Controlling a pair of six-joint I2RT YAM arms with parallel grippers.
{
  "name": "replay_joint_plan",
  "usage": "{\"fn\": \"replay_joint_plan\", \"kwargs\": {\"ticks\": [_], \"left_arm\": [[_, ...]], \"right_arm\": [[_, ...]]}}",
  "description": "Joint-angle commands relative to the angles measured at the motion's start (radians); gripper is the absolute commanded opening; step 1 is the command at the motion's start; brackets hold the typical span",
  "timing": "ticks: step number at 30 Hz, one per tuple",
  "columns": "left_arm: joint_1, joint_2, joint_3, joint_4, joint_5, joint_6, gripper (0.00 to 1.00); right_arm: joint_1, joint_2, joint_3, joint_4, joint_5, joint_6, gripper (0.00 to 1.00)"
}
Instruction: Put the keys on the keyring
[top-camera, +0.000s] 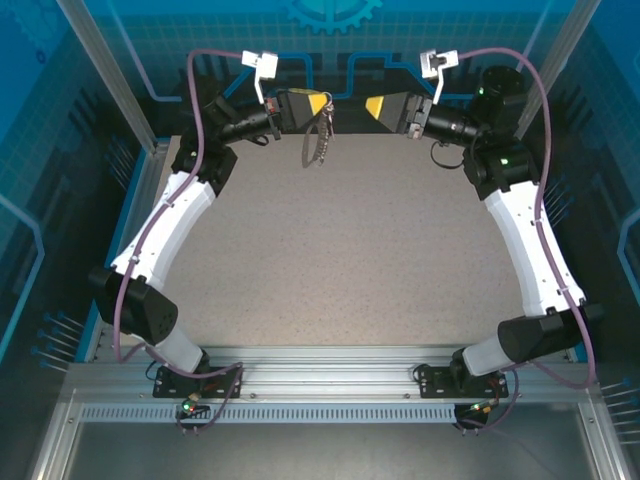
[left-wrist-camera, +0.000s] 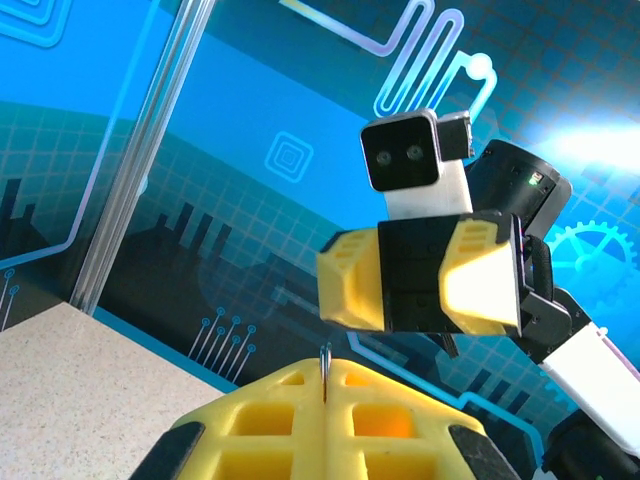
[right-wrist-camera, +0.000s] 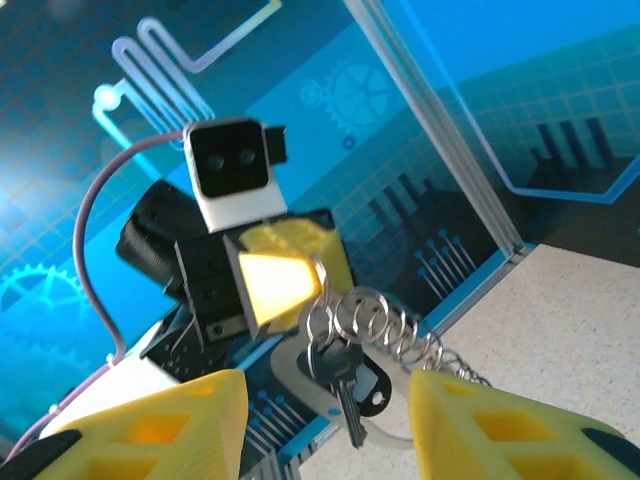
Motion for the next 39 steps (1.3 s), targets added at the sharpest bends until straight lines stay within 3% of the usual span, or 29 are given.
{"fn": "replay_joint_plan", "kwargs": {"ticks": [1, 6, 14, 21, 39], "left_arm": [[-0.002, -0.021, -0.017, 0.075, -0.017, -0.033, 0.00], [-0.004, -0.015, -0.019, 0.105, -0.029, -0.053, 0.00], [-0.002, -0.029, -0.057, 0.182, -0.063, -0.091, 0.00], [-0.004, -0.015, -0.056, 0.251, -0.080, -0.144, 0.00], [-0.004, -0.009, -0.052, 0.253, -0.093, -0.138, 0.00]], "right_arm": [[0.030, 0.042, 0.063, 0.025, 0.085, 0.046, 0.47], [0.072, 0.094, 0.120, 0.040, 0.136, 0.053, 0.46], [0.103, 0.105, 0.061, 0.169, 0.167, 0.092, 0.45], [0.126, 0.104, 0.010, 0.269, 0.140, 0.119, 0.42], [0.169, 0.195, 0.096, 0.295, 0.095, 0.136, 0.32]]}}
